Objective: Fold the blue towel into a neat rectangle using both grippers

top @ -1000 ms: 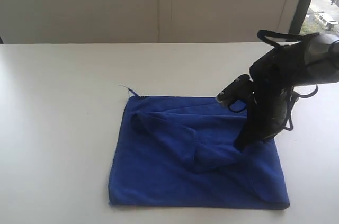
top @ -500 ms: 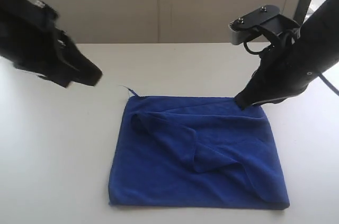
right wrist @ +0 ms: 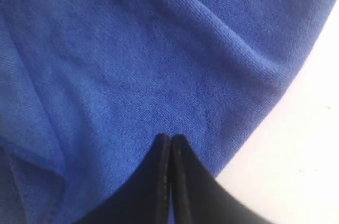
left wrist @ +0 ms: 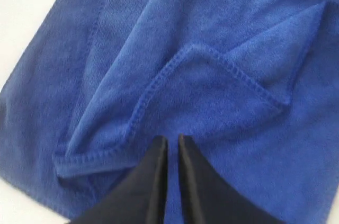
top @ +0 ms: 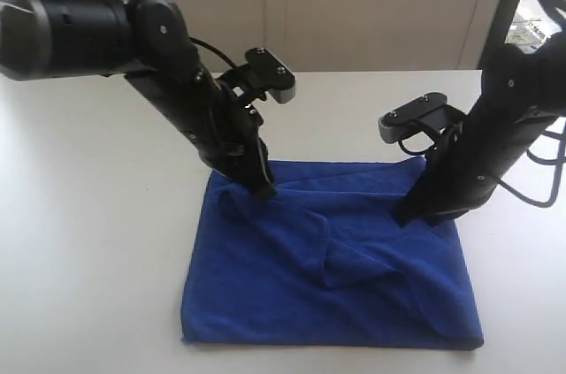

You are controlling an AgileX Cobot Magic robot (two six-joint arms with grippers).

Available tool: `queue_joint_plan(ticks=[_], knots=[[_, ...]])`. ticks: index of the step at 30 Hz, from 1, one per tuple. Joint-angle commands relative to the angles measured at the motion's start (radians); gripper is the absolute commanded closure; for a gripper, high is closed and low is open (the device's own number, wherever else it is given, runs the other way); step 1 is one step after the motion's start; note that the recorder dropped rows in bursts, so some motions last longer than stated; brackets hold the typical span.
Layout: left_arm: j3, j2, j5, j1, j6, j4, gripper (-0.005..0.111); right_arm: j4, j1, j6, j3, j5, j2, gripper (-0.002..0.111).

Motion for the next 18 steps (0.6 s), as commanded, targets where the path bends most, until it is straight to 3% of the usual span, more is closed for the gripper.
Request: queue_joint_plan(ticks=[1,4,7,12,15,18], knots=[[-0.081,0.117,0.001,-0.026,0.176,-0.012,0.063,0.015,-0.016,0.004,0.004,-0.030,0.057,0.108],[-0.081,0.159,-0.022,-0.043,0.352,-0.015,0.052,0.015,-0.016,0.004,0.004,-0.048,0.075,0.108],[-0.081,0.190,-0.047,-0.067,0.457,-0.019,0.047,0.033,-0.016,0.004,0.004,-0.063,0.085,0.108],[-0.081,0.233,-0.158,-0.082,0.465,-0.063,0.048,0.057,-0.016,0.003,0.004,-0.074,0.095,0.108],[-0.081,0.244,-0.147,-0.082,0.465,-0.063,0.048,0.064,-0.016,0.003,0.004,-0.080,0.095,0.108],[-0.081,0.250,-0.135,-0.080,0.452,-0.063,0.056,0.069,-0.016,0.003,0.004,-0.080,0.095,0.108]])
